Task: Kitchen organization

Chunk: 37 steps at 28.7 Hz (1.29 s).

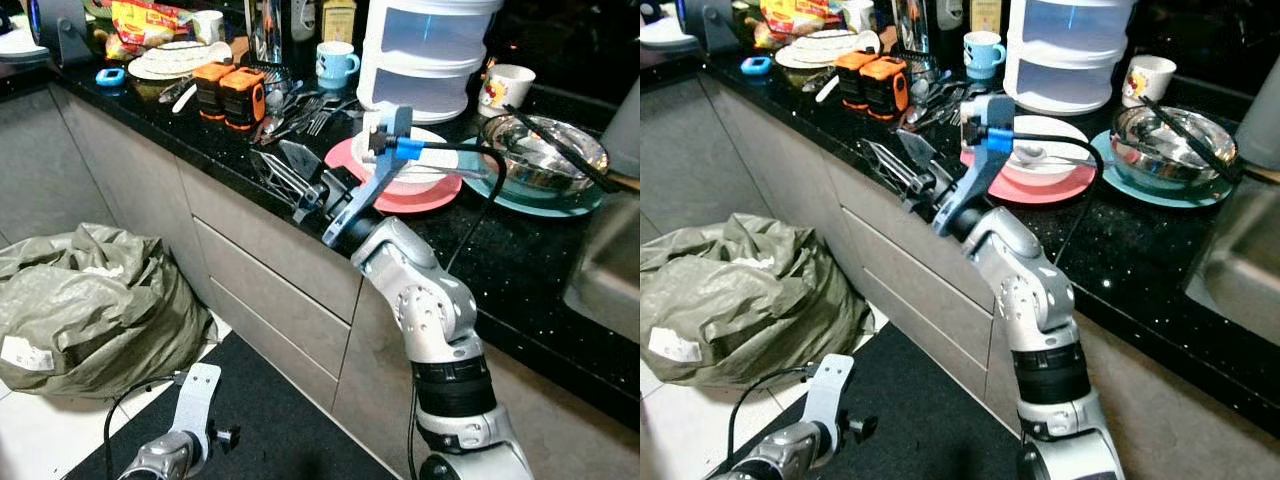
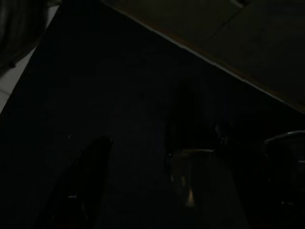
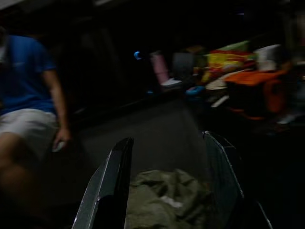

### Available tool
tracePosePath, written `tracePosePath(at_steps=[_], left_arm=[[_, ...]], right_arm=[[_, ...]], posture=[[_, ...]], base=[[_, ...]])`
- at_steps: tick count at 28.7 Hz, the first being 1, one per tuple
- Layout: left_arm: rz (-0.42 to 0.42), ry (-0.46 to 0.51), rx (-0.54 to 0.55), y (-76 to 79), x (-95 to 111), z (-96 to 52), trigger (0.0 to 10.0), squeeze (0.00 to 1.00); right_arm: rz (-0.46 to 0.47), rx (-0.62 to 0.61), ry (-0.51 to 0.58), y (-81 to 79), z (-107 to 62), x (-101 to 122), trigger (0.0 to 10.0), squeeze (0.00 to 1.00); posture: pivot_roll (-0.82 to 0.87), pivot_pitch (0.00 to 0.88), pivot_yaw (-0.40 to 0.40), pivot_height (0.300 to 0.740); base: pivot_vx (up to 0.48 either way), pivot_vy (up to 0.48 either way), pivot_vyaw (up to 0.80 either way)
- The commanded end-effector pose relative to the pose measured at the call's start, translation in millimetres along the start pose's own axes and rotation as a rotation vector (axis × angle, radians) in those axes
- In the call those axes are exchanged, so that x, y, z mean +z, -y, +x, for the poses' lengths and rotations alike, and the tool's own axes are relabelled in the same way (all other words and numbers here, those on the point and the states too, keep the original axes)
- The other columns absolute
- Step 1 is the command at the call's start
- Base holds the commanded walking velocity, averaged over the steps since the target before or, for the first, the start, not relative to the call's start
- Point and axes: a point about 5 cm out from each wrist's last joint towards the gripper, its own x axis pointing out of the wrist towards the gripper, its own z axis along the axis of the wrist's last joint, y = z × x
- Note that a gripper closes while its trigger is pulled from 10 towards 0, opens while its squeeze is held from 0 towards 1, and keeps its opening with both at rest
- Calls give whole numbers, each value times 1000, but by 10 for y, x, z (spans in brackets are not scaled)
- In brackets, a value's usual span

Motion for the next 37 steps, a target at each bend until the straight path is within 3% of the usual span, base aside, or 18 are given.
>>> tracePosePath(at_steps=[1, 10, 14, 17, 27, 32, 37], left_arm=[[-1, -7, -10, 3, -16, -2, 10000, 0], [-6, -7, -7, 0, -16, -2, 10000, 0], [-6, -6, -8, 1, -15, -2, 10000, 0], [-40, 3, 1, 1, -20, -2, 10000, 0], [-25, 3, -9, 6, -16, -2, 10000, 0], [-24, -2, -15, 12, -19, 0, 10000, 0], [-19, -7, -23, 20, -22, 1, 10000, 0]], right_arm=[[-13, -12, 10, 13, 6, 23, 10000, 0], [-22, -10, 108, -14, -12, 135, 10000, 0], [-28, -57, 38, 60, 4, 70, 10000, 0], [-44, -67, 50, 80, -4, 88, 10000, 0], [-37, -49, 79, 82, -16, 183, 10000, 0], [-17, -53, 71, 105, -12, 214, 10000, 0], [-134, -97, 92, 214, -36, 394, 10000, 0]], posture=[[9, 52, 2, 740], [8, 57, 4, 740], [7, 58, 4, 740], [9, 61, 3, 740], [7, 66, 3, 740], [6, 67, 2, 740], [6, 69, 2, 740]], base=[[352, 0, 0], [330, 0, 0], [308, 0, 0], [192, 0, 0], [0, 0, 0], [0, 0, -749], [0, 0, -480]])
